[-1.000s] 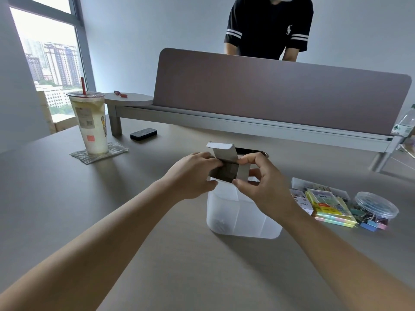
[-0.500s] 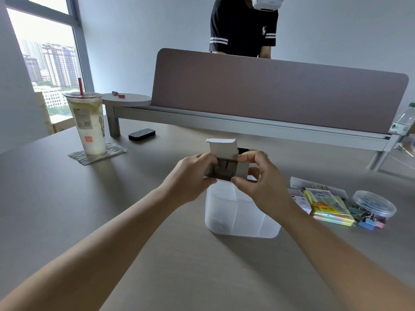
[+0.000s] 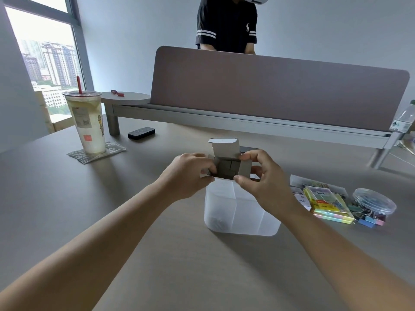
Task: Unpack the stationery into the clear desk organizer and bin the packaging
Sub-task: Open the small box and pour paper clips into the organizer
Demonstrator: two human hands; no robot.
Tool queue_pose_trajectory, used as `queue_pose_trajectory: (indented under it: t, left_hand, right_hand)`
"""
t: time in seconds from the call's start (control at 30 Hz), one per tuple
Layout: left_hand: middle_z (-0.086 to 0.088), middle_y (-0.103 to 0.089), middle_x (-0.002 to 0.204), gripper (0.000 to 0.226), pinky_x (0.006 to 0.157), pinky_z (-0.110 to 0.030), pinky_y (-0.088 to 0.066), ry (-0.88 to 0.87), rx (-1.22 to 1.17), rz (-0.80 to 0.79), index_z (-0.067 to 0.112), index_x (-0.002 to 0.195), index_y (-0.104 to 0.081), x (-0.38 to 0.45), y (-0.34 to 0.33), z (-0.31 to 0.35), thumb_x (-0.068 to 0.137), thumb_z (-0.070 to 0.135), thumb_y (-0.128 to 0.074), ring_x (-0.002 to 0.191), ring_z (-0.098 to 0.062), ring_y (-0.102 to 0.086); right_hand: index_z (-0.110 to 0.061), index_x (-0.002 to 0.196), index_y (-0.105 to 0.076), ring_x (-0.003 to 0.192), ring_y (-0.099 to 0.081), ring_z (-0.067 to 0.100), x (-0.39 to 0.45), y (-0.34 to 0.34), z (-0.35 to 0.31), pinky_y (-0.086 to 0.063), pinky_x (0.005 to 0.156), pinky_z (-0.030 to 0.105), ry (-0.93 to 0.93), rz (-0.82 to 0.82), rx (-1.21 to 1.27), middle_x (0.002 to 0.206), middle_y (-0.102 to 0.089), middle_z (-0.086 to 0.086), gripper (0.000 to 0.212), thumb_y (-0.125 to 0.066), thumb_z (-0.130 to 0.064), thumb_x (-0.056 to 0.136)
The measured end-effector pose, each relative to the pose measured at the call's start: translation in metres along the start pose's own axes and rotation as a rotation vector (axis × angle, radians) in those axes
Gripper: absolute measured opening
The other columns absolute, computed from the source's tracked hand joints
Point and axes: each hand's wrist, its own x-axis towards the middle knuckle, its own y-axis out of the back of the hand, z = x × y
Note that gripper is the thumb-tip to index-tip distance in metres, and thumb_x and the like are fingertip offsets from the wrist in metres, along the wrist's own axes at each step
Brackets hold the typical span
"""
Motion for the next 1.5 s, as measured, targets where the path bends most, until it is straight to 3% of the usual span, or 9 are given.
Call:
queue_pose_trajectory:
  t: [0.2, 0.4, 0.53, 0.6, 0.93, 1.1, 1.2, 1.4, 1.5]
  left_hand:
    - [0.008, -0.058, 0.080, 0.019, 0.065, -0.012, -0.038, -0.031, -0.122, 0.040, 0.010, 0.076, -0.072, -0.002, 0.002, -0.003, 0.071, 0.019, -0.057, 0.078, -0.008, -0.056]
    - [0.004, -0.055, 0.093, 0.007, 0.074, -0.004, -0.034, 0.055, -0.233, -0.007, 0.006, 0.082, -0.071, 0.000, 0.000, 0.003, 0.078, 0.009, -0.066, 0.087, -0.009, -0.053]
    - [0.005, -0.054, 0.100, 0.013, 0.076, -0.016, -0.033, 0.066, -0.131, -0.179, 0.010, 0.088, -0.072, 0.003, -0.005, 0.006, 0.081, 0.016, -0.063, 0.092, -0.005, -0.046]
    - [0.007, -0.053, 0.100, 0.013, 0.073, -0.010, -0.032, 0.083, -0.132, -0.202, 0.014, 0.089, -0.072, 0.004, -0.006, 0.006, 0.080, 0.019, -0.066, 0.093, -0.005, -0.046]
    - [0.008, -0.049, 0.124, 0.054, 0.099, -0.024, -0.034, 0.246, -0.202, -0.121, 0.027, 0.122, -0.052, -0.025, 0.007, 0.000, 0.072, 0.029, -0.073, 0.118, -0.011, -0.044]
    - [0.005, -0.047, 0.130, 0.059, 0.095, -0.014, -0.029, 0.419, -0.161, -0.118, 0.023, 0.128, -0.044, -0.088, 0.033, -0.016, 0.076, 0.029, -0.069, 0.121, -0.008, -0.042]
    - [-0.001, -0.046, 0.134, 0.062, 0.087, -0.009, -0.027, 0.513, -0.112, -0.140, 0.017, 0.130, -0.042, -0.132, 0.049, -0.017, 0.076, 0.028, -0.070, 0.120, -0.009, -0.042]
    - [-0.003, -0.029, 0.148, 0.083, 0.112, -0.031, -0.022, 0.724, 0.138, -0.338, 0.023, 0.139, -0.027, -0.194, 0.065, -0.028, 0.072, 0.059, -0.061, 0.137, -0.021, -0.025]
    - [-0.001, -0.015, 0.154, 0.083, 0.117, -0.036, -0.008, 0.771, 0.290, -0.396, 0.025, 0.142, -0.021, -0.204, 0.066, -0.036, 0.075, 0.066, -0.049, 0.143, -0.021, -0.010]
  right_hand:
    - [-0.040, 0.084, -0.041, 0.099, -0.056, 0.017, 0.000, 0.004, 0.003, -0.049, 0.085, 0.030, 0.025, 0.028, -0.062, 0.104, -0.052, -0.007, 0.041, -0.064, -0.007, 0.078]
    - [-0.012, 0.104, -0.049, 0.098, -0.054, 0.021, 0.000, 0.015, 0.009, -0.049, 0.086, 0.031, 0.036, 0.094, -0.166, 0.109, -0.054, 0.008, 0.029, -0.061, -0.003, 0.079]
    - [-0.021, 0.100, -0.044, 0.096, -0.052, 0.018, -0.003, 0.021, 0.014, -0.046, 0.075, 0.019, -0.001, 0.104, -0.136, 0.108, -0.051, 0.001, 0.030, -0.059, -0.003, 0.081]
    - [-0.024, 0.099, -0.043, 0.096, -0.052, 0.017, -0.006, 0.021, 0.015, -0.047, 0.077, 0.022, -0.009, 0.091, -0.129, 0.107, -0.050, -0.002, 0.032, -0.059, -0.004, 0.081]
    - [-0.041, 0.087, -0.043, 0.093, -0.057, 0.013, -0.016, 0.017, -0.005, -0.047, 0.080, 0.024, -0.015, 0.096, -0.033, 0.095, -0.052, -0.022, 0.038, -0.063, -0.010, 0.079]
    - [-0.034, 0.083, -0.048, 0.068, -0.062, 0.002, -0.034, -0.009, -0.039, -0.047, 0.061, 0.011, -0.009, 0.042, 0.236, 0.084, -0.060, -0.016, 0.036, -0.064, -0.002, 0.077]
    - [-0.033, 0.084, -0.047, 0.070, -0.061, 0.011, -0.051, -0.041, -0.046, -0.045, 0.059, 0.010, -0.033, -0.115, 0.265, 0.088, -0.056, -0.014, 0.031, -0.065, -0.008, 0.078]
    - [-0.020, 0.096, -0.048, 0.075, -0.058, 0.007, -0.066, -0.105, -0.032, -0.041, 0.059, 0.003, -0.126, -0.281, 0.087, 0.087, -0.058, -0.004, 0.029, -0.069, -0.016, 0.076]
    - [-0.012, 0.106, -0.050, 0.085, -0.058, 0.018, -0.059, -0.128, -0.025, -0.045, 0.075, 0.021, -0.156, -0.313, 0.007, 0.095, -0.059, 0.003, 0.036, -0.068, -0.019, 0.077]
